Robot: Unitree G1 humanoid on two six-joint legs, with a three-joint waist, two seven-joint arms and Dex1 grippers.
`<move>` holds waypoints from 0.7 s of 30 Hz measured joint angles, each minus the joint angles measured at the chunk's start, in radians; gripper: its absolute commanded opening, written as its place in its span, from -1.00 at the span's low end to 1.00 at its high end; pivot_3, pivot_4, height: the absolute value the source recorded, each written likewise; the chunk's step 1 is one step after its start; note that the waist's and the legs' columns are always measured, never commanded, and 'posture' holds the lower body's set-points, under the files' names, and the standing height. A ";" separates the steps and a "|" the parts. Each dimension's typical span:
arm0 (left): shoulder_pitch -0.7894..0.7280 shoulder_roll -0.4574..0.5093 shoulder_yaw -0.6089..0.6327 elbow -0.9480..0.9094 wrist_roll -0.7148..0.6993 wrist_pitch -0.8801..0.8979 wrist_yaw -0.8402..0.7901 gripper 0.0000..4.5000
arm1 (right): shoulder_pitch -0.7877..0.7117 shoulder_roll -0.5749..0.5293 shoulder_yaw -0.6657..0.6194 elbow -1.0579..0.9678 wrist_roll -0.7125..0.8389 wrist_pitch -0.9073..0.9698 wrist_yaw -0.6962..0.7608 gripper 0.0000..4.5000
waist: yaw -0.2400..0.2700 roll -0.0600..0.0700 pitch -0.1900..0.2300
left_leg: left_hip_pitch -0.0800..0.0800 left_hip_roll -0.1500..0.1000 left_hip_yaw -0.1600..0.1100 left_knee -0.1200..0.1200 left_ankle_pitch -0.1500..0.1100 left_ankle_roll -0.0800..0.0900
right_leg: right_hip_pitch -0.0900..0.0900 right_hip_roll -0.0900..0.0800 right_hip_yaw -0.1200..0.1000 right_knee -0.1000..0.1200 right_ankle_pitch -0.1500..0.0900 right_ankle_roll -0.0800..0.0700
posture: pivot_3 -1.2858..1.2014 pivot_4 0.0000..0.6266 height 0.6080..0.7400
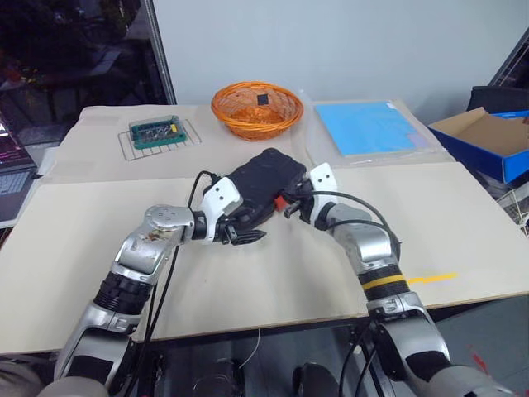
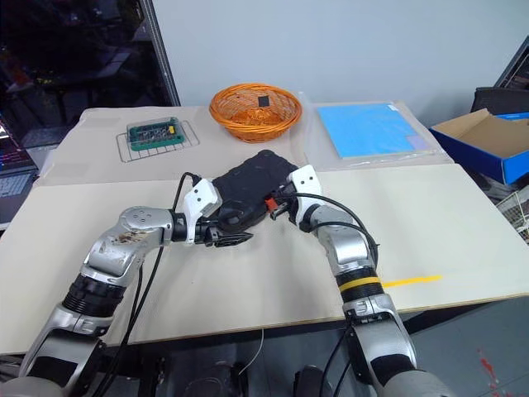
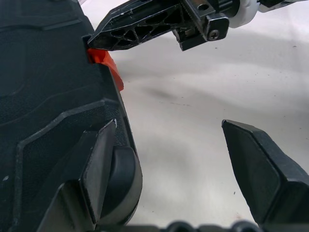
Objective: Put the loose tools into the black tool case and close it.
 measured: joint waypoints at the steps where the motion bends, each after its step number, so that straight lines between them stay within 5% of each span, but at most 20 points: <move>1: 0.000 0.000 0.001 0.000 0.000 0.004 0.002 0.67 | 0.000 0.000 0.008 0.003 -0.011 -0.005 0.000 -0.97 | 0.000 0.000 -0.001 | 0.000 0.000 0.000 0.000 0.000 0.000 | 0.000 0.000 0.000 0.000 0.000 0.000 | 0.03 -0.52 1.00; 21: 0.005 0.000 -0.004 0.028 0.014 0.018 0.036 0.67 | -0.015 0.019 0.062 0.120 -0.098 -0.092 0.003 -0.97 | -0.005 -0.003 -0.027 | 0.018 0.002 0.001 -0.012 -0.002 -0.003 | 0.005 -0.001 0.000 -0.003 -0.002 -0.005 | 0.03 -0.52 1.00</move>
